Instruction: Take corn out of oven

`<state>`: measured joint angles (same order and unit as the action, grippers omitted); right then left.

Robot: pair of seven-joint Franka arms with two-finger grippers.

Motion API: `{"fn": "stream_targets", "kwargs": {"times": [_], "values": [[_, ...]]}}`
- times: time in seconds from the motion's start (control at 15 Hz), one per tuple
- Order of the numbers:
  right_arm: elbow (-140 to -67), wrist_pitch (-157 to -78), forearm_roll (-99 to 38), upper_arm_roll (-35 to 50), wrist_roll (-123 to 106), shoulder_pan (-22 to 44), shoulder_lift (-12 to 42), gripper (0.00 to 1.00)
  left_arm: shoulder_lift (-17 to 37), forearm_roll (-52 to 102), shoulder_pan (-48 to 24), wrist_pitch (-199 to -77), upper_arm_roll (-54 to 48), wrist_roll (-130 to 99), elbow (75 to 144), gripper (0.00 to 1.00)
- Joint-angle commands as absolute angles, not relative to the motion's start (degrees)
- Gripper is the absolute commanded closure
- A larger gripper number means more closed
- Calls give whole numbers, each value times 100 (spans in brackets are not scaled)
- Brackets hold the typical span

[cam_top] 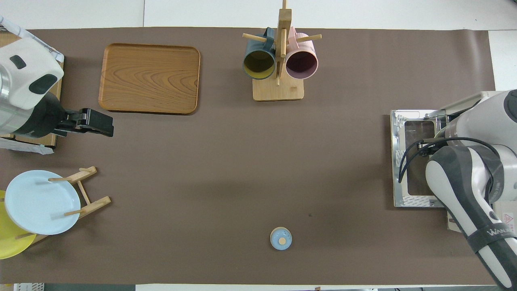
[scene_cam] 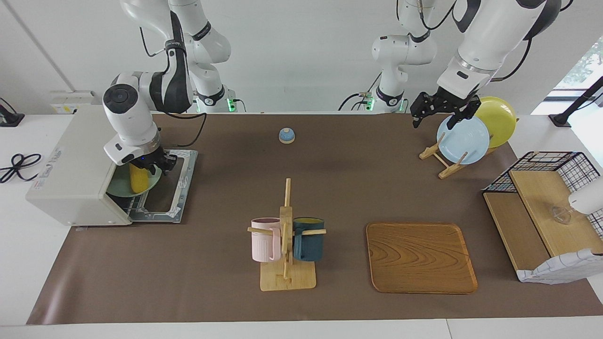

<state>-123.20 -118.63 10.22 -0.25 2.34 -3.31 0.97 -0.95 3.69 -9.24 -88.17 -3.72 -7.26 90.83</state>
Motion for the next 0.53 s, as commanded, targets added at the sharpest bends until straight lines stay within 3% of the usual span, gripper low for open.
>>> {"fn": "stream_targets", "kwargs": {"times": [0.0, 0.47], "values": [[-12638, -12216, 1116, 35, 141, -492, -97, 64, -281, 290, -940, -8939, -343, -738, 9325, 0], [-12920, -12375, 1116, 35, 149, -615, -184, 73, -281, 176, -949, -8965, -351, -729, 9325, 0]]}}
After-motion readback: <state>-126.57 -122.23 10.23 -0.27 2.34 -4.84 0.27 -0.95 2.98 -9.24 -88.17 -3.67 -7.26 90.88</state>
